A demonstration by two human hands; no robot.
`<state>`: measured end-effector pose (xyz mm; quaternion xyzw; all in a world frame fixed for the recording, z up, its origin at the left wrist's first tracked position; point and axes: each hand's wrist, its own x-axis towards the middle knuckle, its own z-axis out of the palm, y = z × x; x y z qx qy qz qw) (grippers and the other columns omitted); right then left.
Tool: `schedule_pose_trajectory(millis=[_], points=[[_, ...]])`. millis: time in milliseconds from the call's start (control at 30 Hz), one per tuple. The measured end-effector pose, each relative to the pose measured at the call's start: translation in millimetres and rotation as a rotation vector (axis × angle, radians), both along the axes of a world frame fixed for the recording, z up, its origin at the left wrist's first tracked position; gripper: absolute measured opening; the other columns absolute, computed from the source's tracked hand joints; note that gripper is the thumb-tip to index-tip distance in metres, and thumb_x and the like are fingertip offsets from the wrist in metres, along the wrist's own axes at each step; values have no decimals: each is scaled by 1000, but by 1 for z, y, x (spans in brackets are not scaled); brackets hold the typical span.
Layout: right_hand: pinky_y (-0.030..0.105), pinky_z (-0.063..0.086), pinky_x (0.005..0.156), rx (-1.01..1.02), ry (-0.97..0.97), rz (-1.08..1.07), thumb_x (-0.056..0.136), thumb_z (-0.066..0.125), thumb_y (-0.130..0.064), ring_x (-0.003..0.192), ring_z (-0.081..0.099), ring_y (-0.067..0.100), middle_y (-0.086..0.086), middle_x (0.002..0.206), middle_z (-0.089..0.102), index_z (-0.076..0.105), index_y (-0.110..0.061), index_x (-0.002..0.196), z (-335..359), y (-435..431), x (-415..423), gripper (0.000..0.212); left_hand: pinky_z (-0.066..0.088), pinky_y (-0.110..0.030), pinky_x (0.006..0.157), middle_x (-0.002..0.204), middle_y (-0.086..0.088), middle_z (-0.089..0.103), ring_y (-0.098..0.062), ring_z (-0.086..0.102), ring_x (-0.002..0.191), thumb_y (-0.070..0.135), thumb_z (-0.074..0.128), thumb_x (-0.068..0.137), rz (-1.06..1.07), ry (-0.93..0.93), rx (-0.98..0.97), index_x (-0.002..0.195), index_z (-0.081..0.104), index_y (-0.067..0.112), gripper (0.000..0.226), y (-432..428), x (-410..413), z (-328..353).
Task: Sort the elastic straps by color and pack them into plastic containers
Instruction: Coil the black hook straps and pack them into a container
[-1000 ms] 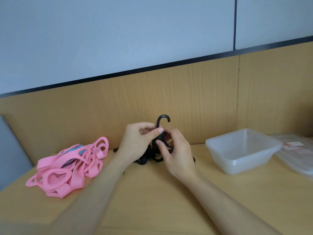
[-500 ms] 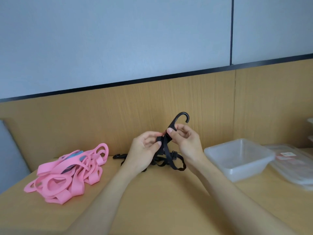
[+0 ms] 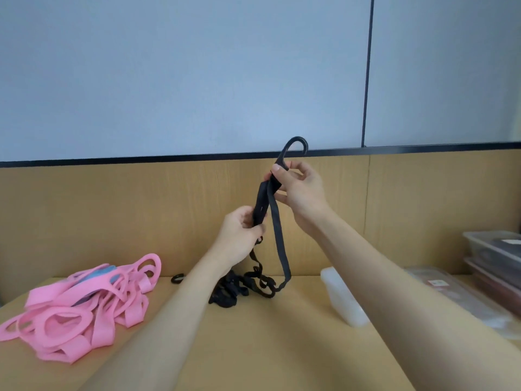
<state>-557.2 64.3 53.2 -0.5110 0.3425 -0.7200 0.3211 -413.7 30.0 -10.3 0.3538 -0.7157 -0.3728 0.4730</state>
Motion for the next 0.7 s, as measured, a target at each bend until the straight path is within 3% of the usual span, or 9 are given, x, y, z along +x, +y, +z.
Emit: schedule_pose_trajectory(millis=[133,233,300,367,433,500,600,700], points=[[33,61,69,-36,-52,-32,98,66,-16,85,75,24,10,87,73,54,-11,101,20,1,-3,14,57,-18,69,95,10,77,-7,70,87,21,61,101,-40,59,40,110,70,26,13,-5,6,8],[30,60,65,-58,-92,-49,98,65,-15,84,74,23,9,85,73,54,-10,101,35,2,-7,13,56,-20,64,81,5,75,-12,67,72,24,58,103,-80,3,37,116,68,16,18,-7,13,6],[31,60,64,-53,-113,-67,99,64,-15,87,74,27,11,90,72,54,-10,102,42,2,-9,12,54,-18,62,73,7,72,-7,67,66,27,55,104,-81,-18,34,117,66,13,22,-7,18,4],[39,62,67,-41,-138,-75,101,62,-15,92,74,35,14,95,72,52,-9,107,48,1,-11,13,52,-17,69,72,7,71,-4,67,70,36,52,104,-67,-28,38,116,67,18,27,-6,22,0],[48,64,72,-31,-171,-69,103,58,-15,89,75,39,16,96,70,48,-10,110,53,1,-12,13,48,-26,82,71,3,70,-13,69,80,46,47,104,-64,-52,87,115,70,19,36,-5,26,-5],[52,63,74,-29,-203,-55,105,54,-15,80,75,37,16,94,67,44,-11,113,58,3,-12,13,46,-31,83,67,-2,68,-20,70,77,53,45,103,-72,-67,139,112,71,15,47,-5,30,-11],[52,63,75,-24,-235,-71,106,51,-16,73,75,30,13,93,62,42,-11,115,63,5,-14,13,48,-32,90,85,-8,74,-21,73,90,64,40,99,-74,-92,166,111,73,12,63,-3,37,-21],[44,64,68,-14,-251,-109,106,50,-17,73,76,28,13,97,60,43,-12,114,66,8,-17,12,47,-32,98,101,0,78,-9,71,97,71,35,95,-98,-113,199,109,75,20,66,-1,46,-30]])
